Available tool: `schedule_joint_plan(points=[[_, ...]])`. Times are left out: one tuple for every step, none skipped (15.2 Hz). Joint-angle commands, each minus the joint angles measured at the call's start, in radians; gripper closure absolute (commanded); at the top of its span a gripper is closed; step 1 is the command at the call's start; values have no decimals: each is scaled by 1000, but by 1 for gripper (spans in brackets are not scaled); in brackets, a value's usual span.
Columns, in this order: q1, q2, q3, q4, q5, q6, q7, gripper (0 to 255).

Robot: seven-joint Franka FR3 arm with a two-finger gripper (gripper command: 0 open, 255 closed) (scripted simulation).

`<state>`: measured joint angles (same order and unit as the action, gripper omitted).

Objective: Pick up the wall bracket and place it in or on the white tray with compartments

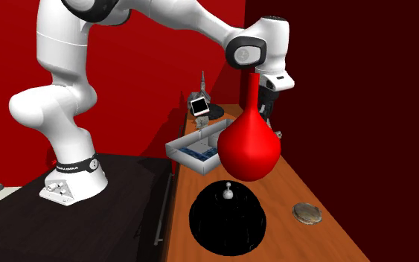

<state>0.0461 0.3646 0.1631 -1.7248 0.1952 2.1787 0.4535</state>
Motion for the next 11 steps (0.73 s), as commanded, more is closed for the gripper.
schedule_joint_plan(points=[[0,-12,1,14,0,-22,4,255],[0,-16,1,21,-1,-34,6,255],[0,-21,1,28,-1,-45,8,255],[0,-25,1,35,-2,-57,11,255],[0,-29,1,43,-2,-68,13,255],[-1,-33,1,51,-3,-80,15,255],[-1,-36,1,58,-4,-90,17,255],[0,-76,5,1,4,-72,17,255],[1,-115,8,-55,11,-54,17,255],[3,-153,12,-108,19,-39,17,255],[5,-191,16,-159,27,-24,18,255]])
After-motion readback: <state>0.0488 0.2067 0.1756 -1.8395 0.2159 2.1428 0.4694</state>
